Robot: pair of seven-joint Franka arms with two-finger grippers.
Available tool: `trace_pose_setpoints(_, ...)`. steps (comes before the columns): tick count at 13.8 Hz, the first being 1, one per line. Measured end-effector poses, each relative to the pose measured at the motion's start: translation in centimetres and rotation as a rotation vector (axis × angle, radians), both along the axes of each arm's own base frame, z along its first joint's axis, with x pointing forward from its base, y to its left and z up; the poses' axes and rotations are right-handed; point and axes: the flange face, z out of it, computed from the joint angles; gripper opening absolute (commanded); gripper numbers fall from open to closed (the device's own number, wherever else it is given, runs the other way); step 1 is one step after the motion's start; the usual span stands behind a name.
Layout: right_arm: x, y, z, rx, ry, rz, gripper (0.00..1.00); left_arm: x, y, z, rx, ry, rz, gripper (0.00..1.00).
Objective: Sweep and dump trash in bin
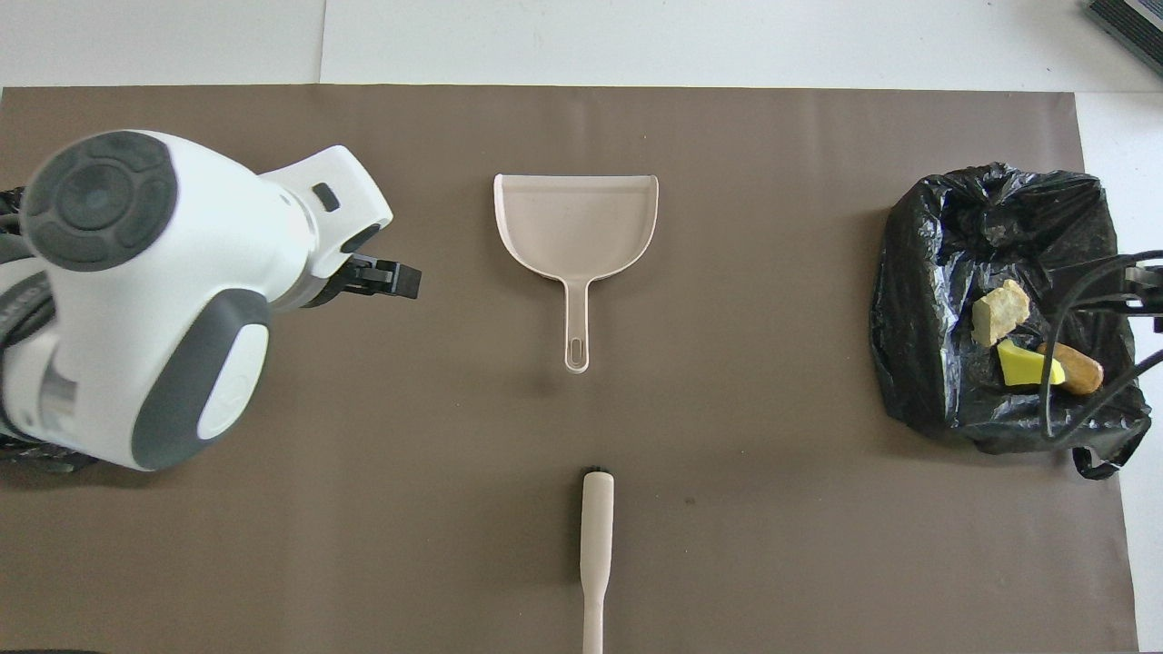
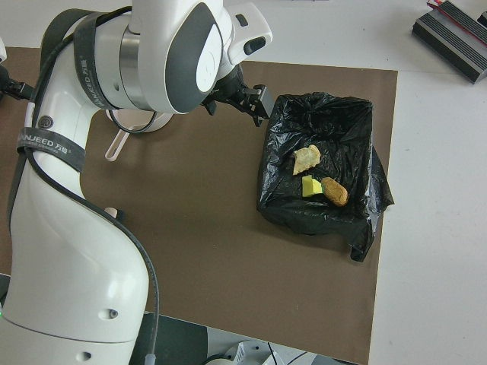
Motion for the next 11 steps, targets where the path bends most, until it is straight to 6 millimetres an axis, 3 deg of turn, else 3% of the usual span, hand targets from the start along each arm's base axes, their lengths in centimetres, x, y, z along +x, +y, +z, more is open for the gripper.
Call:
trace_pose_setpoints(4, 0.0, 0.0, -0.1, 0.004, 0.002, 0.003, 1.00, -1.5, 10.2, 6.1, 0.022, -0.006, -0.058, 1.00)
trace_pose_setpoints(6, 0.0, 0.0, 0.0, 0.005, 0.000, 0.002, 1.00, -2.2, 14.0, 9.4, 0.031, 0.008, -0.054, 1.00)
trace_pose_setpoints(8, 0.0, 0.3, 0.1, 0.005, -0.001, 0.009, 1.00, -3.1, 15.9, 11.9, 0.032, 0.034, -0.034, 1.00)
trace_pose_setpoints(11, 0.1, 0.5, 0.1, 0.005, -0.001, 0.011, 1.00, -3.2, 17.0, 14.0, 0.028, 0.064, -0.011, 1.00)
